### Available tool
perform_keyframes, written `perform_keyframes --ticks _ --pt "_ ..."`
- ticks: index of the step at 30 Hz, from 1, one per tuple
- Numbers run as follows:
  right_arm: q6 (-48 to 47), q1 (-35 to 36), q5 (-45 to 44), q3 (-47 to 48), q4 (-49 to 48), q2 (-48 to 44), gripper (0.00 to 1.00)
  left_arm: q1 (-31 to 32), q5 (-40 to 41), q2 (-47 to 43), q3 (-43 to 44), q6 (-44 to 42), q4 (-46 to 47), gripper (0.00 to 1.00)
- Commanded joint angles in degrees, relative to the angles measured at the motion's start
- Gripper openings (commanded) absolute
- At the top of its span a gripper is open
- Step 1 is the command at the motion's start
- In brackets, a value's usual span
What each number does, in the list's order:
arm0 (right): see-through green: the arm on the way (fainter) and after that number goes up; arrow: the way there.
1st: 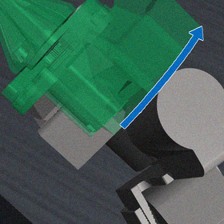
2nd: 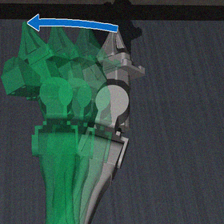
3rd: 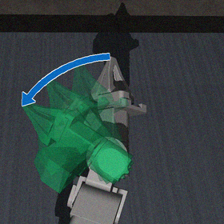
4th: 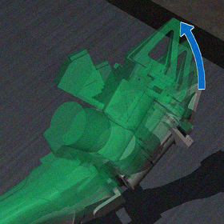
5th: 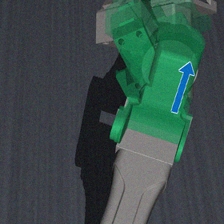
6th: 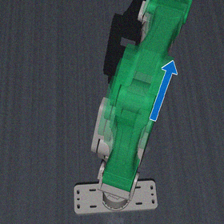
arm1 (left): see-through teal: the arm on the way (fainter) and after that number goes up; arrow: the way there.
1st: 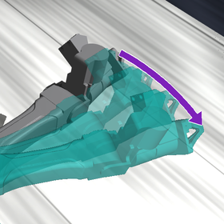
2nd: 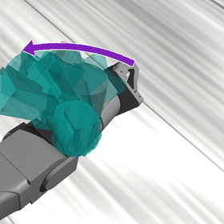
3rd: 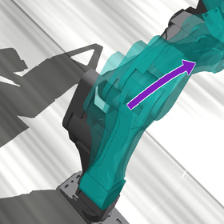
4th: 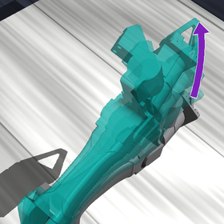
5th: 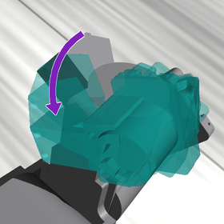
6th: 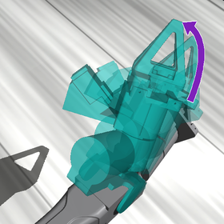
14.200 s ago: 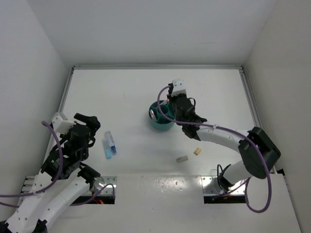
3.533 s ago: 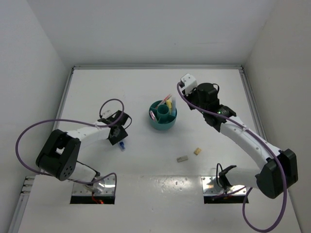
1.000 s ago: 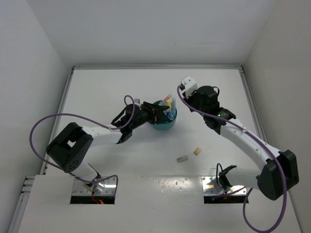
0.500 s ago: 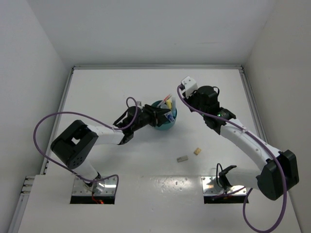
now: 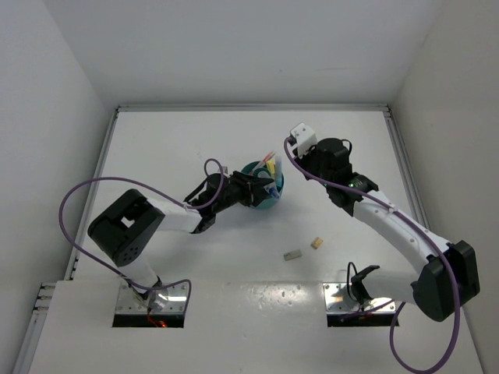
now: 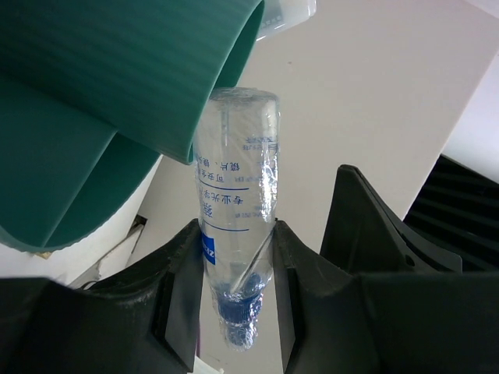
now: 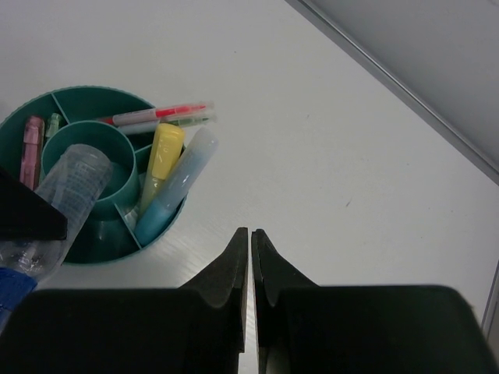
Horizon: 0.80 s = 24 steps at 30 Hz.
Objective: Sort the stationery into containers
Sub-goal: Place the stationery into the container
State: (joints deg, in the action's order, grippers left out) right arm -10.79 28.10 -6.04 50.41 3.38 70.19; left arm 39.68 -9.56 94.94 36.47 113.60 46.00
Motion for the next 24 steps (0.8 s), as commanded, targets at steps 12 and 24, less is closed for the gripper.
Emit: perform_keyframes --ticks 12,24 --pt "-0.55 -0.06 -0.72 -0.4 -2.41 -1.38 0.04 -0.92 -0.81 1.83 1.15 18.59 5.59 0.1" --pt "-0.55 -0.06 -0.72 -0.93 -2.94 -1.38 0.04 -2.5 -1.95 2.36 1.15 18.59 6.74 0.19"
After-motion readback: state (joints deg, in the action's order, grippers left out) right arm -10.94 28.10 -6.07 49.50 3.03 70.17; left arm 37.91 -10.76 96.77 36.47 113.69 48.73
